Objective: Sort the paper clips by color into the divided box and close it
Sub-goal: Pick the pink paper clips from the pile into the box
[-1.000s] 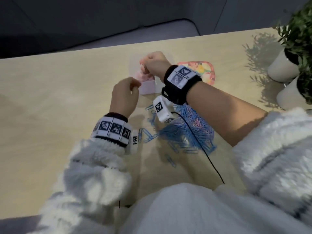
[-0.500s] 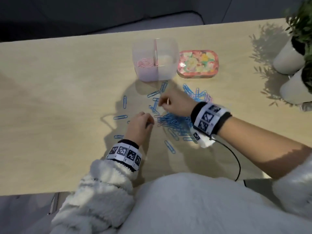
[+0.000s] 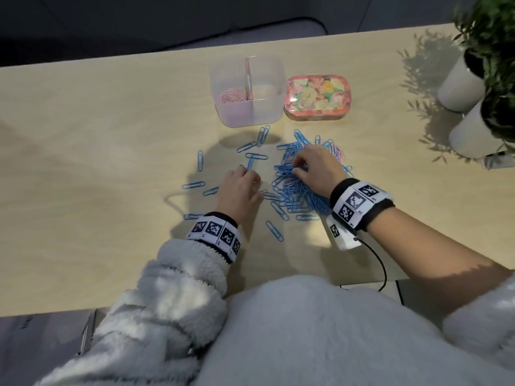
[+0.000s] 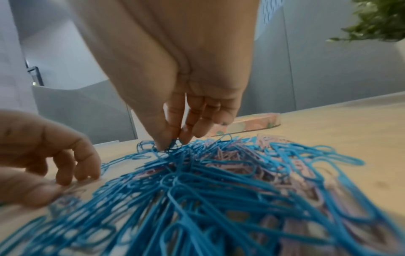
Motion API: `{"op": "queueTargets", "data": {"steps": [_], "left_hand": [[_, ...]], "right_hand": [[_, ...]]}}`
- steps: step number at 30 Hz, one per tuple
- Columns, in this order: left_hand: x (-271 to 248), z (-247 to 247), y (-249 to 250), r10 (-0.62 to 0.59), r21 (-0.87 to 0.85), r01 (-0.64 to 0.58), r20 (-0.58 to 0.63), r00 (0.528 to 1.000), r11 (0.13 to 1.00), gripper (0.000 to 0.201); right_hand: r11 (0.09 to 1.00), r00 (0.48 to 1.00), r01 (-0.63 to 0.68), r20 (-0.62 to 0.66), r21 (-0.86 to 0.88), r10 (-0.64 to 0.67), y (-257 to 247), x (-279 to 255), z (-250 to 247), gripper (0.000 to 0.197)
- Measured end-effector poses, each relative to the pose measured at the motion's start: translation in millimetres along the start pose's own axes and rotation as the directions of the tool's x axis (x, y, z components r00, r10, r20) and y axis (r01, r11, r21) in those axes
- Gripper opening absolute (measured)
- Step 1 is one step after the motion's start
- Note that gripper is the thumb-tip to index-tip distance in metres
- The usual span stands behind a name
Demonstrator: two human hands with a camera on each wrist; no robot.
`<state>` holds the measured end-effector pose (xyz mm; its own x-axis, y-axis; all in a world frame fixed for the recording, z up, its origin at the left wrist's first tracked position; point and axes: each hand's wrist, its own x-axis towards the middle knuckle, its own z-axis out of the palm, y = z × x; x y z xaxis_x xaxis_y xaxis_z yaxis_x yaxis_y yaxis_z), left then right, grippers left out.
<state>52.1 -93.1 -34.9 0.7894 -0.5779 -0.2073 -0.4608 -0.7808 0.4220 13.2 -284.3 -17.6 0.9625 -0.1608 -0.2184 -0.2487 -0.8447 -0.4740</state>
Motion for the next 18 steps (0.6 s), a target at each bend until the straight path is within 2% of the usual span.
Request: {"op": "queueTargets", "data": {"steps": [2,4,6,9,14,18], "left_hand": [[1,-1,0,0.004,-0.033,-0.004,-0.003,1.0,0.999,0.02],[1,-2,-2,-0.001,-0.052,0.001,-0.001,1.0,0.999,0.014],[1,-3,-5,-0.014,-0.054,0.014,0.011,1.0,0.998,0.011],[-3,-4,-8,0.003,-0.031,-0.002,0.04,0.999,1.0,0.011],[-13,-6,-14,-0.009,-0.09,0.014,0.048,0.999,0.996,0.009],[-18,-10,-18,-0.023,-0.131,0.025,0.017,1.0,0.991,0.017]], "right_hand": [[0.998,1.0,-0.002,-0.029,-0.058,0.001,-2,-4,1,0.021],[0.996,0.996,0.047,-0.073,-0.07,-0.052,-7,-10,4,0.026],[0.989,0.993,0.114,-0.019,-0.097,-0.116,-12,-15,10,0.022],[0.983,0.99,0.121,0.093,-0.14,-0.109,-15,-20,18,0.021],[0.968,0.984,0.13,0.147,-0.216,-0.1,-15,-28,18,0.019],[0.977,0.978,0.164,0.149,-0.135,-0.144,-30,-27,22,0.018]]}}
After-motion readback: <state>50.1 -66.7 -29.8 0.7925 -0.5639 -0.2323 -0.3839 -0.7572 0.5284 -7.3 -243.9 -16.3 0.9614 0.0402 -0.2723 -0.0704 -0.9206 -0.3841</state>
